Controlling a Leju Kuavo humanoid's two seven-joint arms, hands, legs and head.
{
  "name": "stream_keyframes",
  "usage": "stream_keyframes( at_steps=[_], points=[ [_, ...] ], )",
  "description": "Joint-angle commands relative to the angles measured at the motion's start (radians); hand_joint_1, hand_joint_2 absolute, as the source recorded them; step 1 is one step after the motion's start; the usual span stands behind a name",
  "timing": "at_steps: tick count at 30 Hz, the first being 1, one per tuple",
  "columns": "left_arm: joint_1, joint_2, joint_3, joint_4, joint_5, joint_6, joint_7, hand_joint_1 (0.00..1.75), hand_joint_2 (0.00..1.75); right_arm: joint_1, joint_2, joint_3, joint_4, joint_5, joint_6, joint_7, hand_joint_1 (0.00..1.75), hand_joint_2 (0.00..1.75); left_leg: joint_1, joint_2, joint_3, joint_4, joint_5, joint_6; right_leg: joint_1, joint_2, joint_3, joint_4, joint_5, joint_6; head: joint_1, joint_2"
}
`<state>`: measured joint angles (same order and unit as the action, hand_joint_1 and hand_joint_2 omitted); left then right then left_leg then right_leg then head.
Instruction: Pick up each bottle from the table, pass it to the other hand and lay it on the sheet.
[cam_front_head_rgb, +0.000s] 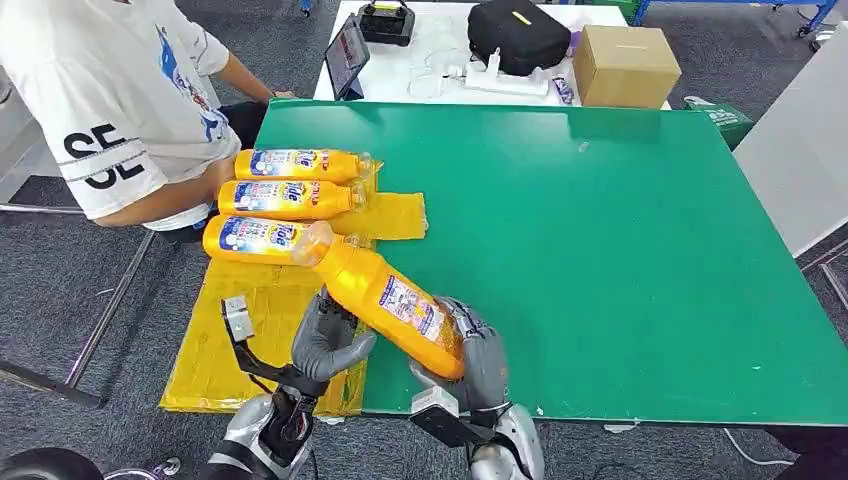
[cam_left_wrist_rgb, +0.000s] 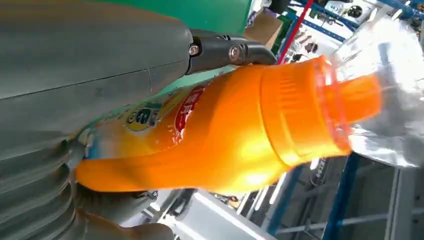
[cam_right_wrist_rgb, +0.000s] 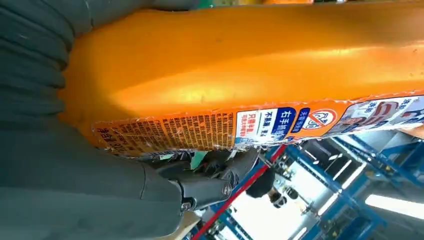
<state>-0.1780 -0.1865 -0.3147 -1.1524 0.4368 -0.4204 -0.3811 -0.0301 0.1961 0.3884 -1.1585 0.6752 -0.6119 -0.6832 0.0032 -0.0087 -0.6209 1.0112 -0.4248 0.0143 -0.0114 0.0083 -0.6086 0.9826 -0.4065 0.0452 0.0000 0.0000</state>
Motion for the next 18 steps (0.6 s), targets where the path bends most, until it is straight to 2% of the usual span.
stream_keyframes(
  at_steps=[1, 3, 5, 12, 16, 18],
  points=[
    [-0.054, 0.024, -0.046, 0.110, 0.037, -0.008, 0.026, 0.00, 1.75, -0.088, 0.004, 0.150, 0.205, 0.011, -0.007, 0.017, 1.75, 1.75, 0.001, 0.002, 0.006, -0.001, -0.001, -0.001, 0.002, 0.001, 0.005, -0.002, -0.001, -0.002, 0.000, 0.000],
    [-0.054, 0.024, -0.047, 0.108, 0.048, -0.018, 0.029, 0.00, 1.75, -0.091, 0.001, 0.158, 0.218, 0.010, 0.003, 0.017, 1.71, 1.75, 0.001, 0.001, 0.003, -0.001, 0.000, -0.001, 0.001, 0.000, 0.003, -0.001, 0.000, -0.001, 0.000, 0.000],
    [-0.052, 0.029, -0.048, 0.094, 0.064, -0.026, 0.030, 0.00, 1.75, -0.101, -0.004, 0.182, 0.267, 0.013, 0.035, 0.024, 1.75, 1.75, 0.000, 0.001, 0.004, -0.001, 0.000, -0.001, 0.000, 0.000, 0.003, -0.001, -0.001, -0.001, 0.000, 0.000],
    [-0.051, 0.031, -0.049, 0.087, 0.066, -0.024, 0.031, 0.00, 1.75, -0.102, -0.002, 0.184, 0.283, 0.013, 0.025, 0.023, 1.75, 1.75, 0.002, 0.000, 0.007, -0.001, -0.002, -0.001, 0.002, -0.003, 0.007, -0.002, -0.002, -0.002, 0.001, 0.000],
    [-0.049, 0.037, -0.053, 0.078, 0.071, -0.016, 0.035, 0.00, 1.75, -0.119, -0.005, 0.210, 0.351, 0.034, 0.054, 0.040, 1.71, 1.75, 0.001, 0.000, 0.006, -0.001, -0.002, -0.001, 0.002, -0.001, 0.006, -0.002, -0.001, -0.002, 0.001, 0.000],
    [-0.044, 0.034, -0.043, 0.068, 0.096, -0.028, 0.037, 0.00, 1.75, -0.132, -0.004, 0.221, 0.395, 0.046, 0.068, 0.051, 1.75, 1.75, 0.001, 0.000, 0.005, -0.001, -0.001, -0.001, 0.001, -0.002, 0.005, -0.002, -0.001, -0.001, 0.001, 0.000]
  ],
)
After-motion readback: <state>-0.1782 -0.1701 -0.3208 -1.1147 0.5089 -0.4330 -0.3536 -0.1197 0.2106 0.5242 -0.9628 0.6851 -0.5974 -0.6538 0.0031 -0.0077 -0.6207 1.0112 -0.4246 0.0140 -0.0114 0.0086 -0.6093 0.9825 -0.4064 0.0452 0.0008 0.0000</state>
